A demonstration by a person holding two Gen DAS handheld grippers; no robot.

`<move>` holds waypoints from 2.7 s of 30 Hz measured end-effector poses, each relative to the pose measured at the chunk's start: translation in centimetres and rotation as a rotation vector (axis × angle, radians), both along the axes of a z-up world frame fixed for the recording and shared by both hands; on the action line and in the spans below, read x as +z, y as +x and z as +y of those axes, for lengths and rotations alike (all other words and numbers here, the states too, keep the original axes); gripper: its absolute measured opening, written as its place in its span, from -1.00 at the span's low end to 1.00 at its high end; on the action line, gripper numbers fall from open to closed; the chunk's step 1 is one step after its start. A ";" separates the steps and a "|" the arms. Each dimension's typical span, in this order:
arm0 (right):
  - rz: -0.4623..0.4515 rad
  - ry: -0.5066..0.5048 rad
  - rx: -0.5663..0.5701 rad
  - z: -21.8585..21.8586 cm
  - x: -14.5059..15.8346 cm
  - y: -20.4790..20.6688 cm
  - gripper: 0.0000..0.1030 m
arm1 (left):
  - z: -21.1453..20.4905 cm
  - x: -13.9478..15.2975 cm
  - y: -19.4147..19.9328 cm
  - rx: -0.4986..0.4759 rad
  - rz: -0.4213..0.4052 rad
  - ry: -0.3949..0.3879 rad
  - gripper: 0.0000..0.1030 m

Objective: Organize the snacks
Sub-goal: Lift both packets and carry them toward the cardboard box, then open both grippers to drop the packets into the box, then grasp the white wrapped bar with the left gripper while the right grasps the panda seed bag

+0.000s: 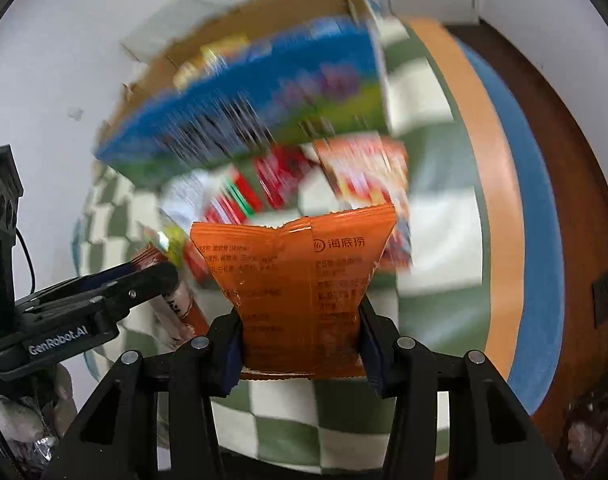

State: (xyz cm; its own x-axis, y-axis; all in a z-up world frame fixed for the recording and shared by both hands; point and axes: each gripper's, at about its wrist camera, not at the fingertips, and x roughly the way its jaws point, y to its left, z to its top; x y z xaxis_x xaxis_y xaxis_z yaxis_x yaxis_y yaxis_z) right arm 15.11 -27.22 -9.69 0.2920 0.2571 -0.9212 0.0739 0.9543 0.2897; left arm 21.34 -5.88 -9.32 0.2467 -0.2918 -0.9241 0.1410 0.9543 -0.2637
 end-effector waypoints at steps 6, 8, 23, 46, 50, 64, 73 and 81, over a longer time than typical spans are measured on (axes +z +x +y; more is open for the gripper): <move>-0.153 0.034 0.029 0.5 6.9 5.9 -0.02 | 0.7 7.3 6.6 0.000 -0.135 0.012 0.11; -0.186 0.031 0.045 1.6 8.1 8.4 -0.02 | 0.2 7.9 9.6 -0.006 -0.152 0.041 0.11; 0.016 0.069 0.206 11.1 0.0 24.2 -0.02 | 3.6 -3.9 27.2 -0.020 0.191 0.281 0.14; 0.135 -0.059 0.122 6.8 -4.1 25.8 0.95 | 3.9 -5.1 25.6 0.080 0.108 0.240 0.68; 0.104 -0.111 0.119 6.1 -2.6 25.1 0.95 | 3.9 -3.7 24.0 0.106 0.057 0.227 0.68; -0.093 -0.192 0.105 5.7 5.2 19.8 0.95 | 3.3 3.2 17.8 0.131 -0.149 0.199 0.68; -0.246 -0.210 0.096 6.1 11.5 14.7 0.95 | 3.2 8.4 12.4 0.150 -0.292 0.175 0.68; -0.218 -0.102 0.052 4.9 10.7 11.0 0.71 | 3.9 5.5 8.7 0.107 -0.293 0.290 0.68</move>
State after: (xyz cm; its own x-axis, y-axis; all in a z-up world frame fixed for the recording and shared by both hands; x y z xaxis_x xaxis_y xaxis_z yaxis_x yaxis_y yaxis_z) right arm 26.07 -22.36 1.00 0.4757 0.1857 -0.8598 -0.0294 0.9803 0.1955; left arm 29.99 -1.95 -3.80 0.5261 0.0112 -0.8503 0.0665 0.9963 0.0543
